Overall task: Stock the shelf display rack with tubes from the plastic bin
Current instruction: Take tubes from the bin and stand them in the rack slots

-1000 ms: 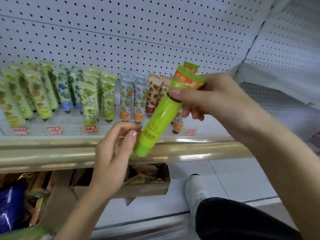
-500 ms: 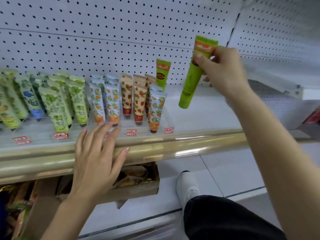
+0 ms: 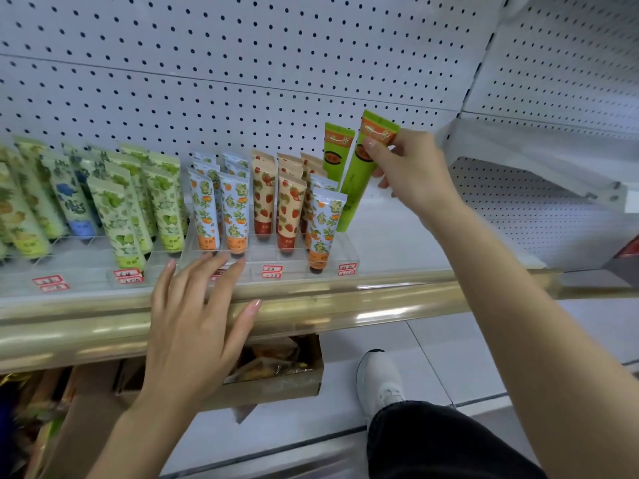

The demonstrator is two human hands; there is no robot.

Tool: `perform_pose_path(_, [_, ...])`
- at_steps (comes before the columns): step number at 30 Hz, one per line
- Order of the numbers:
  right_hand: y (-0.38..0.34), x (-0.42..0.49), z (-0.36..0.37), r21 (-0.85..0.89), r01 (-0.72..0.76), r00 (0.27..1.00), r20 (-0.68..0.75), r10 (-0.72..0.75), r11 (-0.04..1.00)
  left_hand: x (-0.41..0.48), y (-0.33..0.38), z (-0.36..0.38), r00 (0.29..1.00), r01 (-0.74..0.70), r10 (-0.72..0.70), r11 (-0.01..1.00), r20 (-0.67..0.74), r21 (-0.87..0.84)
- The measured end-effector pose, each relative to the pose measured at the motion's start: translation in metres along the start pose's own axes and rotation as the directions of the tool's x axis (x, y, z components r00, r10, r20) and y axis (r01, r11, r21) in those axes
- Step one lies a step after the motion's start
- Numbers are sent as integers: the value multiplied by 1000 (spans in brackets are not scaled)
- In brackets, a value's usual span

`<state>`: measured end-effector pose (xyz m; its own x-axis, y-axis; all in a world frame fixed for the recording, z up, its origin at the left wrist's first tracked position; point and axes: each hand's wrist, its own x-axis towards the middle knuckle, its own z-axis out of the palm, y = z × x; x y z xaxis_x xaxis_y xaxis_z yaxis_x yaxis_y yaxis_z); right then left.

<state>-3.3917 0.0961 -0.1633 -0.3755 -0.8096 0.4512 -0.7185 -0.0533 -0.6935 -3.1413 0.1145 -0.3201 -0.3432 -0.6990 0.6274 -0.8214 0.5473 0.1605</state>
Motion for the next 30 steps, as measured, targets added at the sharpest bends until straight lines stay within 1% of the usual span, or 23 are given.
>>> perform_pose_path(15, [-1, 4, 17, -26, -18, 997, 73, 20, 999, 0, -2, -1, 1000, -11, 11, 1000, 25, -8])
perform_pose_path(30, [1, 9, 22, -36, 1, 997, 82, 2, 999, 0, -3, -2, 1000, -4, 5, 999, 26, -51])
